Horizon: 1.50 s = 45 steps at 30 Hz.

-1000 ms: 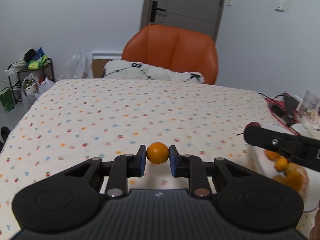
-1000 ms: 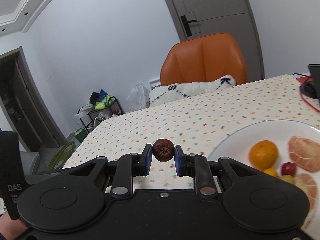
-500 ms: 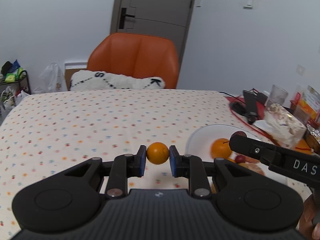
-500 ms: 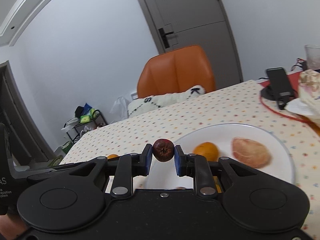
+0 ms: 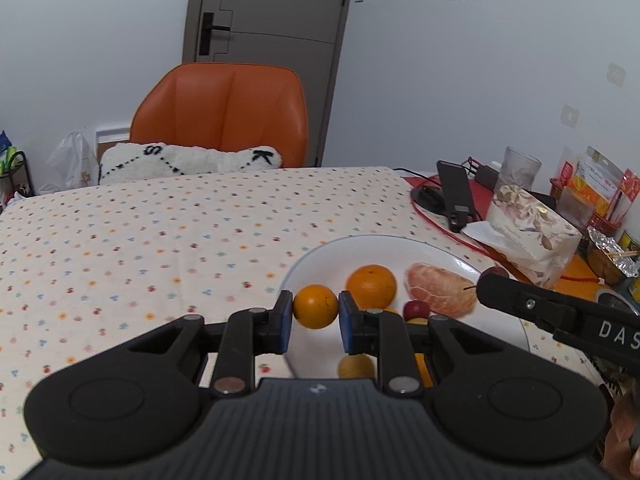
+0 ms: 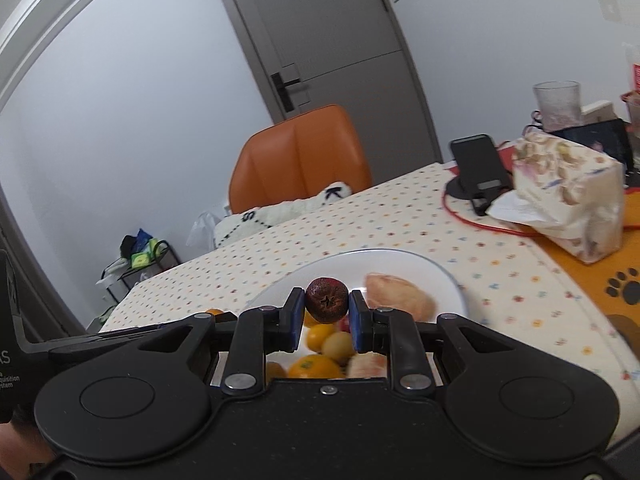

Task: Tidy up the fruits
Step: 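Carry the small orange in the left tool while the right tool carries the plum to the plate, then open the left tool over the plate while the right tool releases the plum there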

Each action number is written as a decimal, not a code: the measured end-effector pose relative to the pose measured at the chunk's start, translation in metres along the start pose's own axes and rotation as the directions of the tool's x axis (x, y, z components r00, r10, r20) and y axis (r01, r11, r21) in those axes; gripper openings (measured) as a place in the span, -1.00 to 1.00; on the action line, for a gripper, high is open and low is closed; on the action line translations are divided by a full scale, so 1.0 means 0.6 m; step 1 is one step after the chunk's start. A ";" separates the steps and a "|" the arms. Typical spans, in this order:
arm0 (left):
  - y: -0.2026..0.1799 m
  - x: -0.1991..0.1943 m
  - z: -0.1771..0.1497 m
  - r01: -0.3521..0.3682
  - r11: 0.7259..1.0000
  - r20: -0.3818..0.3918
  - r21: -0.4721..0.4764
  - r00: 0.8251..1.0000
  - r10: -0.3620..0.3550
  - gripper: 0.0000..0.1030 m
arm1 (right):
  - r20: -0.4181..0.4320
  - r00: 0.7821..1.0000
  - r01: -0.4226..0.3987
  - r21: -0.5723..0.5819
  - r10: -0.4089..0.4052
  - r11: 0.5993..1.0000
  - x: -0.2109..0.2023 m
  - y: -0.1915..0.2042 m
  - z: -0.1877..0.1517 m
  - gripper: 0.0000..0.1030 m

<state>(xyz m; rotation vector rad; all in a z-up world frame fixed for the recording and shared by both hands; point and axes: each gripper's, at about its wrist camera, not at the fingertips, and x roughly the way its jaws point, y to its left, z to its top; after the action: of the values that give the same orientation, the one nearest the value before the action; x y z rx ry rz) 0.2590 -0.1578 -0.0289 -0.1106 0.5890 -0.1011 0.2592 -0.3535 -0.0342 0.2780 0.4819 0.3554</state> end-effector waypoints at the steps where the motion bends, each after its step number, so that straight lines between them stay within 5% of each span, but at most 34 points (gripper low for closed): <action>1: -0.004 0.002 -0.001 0.003 1.000 -0.002 0.002 1.000 -0.003 -0.56 | 0.001 1.000 0.006 0.005 -0.006 1.000 -0.002 -0.006 -0.001 -0.58; 14: -0.026 0.010 -0.002 -0.010 1.000 -0.016 0.008 1.000 0.010 -0.44 | -0.001 0.999 0.050 0.052 -0.050 0.997 -0.015 -0.053 -0.008 -0.55; 31: 0.001 -0.042 -0.002 -0.041 0.999 0.003 -0.006 0.999 0.041 0.46 | 0.004 1.000 0.028 0.039 -0.028 0.999 -0.037 -0.017 -0.012 -0.21; 45: 0.035 -0.127 -0.015 -0.087 0.995 0.053 -0.038 0.995 0.089 0.63 | 0.016 1.000 -0.016 -0.018 0.017 1.000 -0.077 0.043 -0.023 -0.03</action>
<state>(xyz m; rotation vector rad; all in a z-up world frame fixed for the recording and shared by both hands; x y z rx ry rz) 0.1921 -0.1280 0.0026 -0.1214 0.5404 -0.0020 0.2071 -0.3463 -0.0185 0.2674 0.4607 0.3731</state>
